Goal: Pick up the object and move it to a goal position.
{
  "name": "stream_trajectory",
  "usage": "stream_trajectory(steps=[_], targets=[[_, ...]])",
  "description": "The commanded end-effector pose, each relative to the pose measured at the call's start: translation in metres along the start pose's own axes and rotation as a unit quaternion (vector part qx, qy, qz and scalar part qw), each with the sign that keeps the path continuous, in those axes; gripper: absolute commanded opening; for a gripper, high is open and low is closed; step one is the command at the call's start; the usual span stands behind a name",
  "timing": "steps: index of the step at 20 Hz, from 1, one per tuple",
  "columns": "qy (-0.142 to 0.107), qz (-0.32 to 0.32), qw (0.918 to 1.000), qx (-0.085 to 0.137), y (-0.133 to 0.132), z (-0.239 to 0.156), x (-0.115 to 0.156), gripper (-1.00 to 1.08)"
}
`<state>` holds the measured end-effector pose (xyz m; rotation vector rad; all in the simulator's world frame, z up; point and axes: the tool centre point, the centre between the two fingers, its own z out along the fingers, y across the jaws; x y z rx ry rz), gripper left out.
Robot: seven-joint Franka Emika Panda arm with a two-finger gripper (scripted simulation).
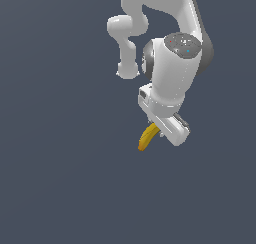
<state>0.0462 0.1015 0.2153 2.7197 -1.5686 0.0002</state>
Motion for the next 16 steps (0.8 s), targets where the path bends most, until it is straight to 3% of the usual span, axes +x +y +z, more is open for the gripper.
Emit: stream_trajectory(steps=[1, 16], targets=[[0.000, 0.000, 1.0000, 0.001, -0.008, -0.014, 0.000, -1.00], [0.000, 0.000, 1.0000, 0.001, -0.024, -0.037, 0.000, -1.00]])
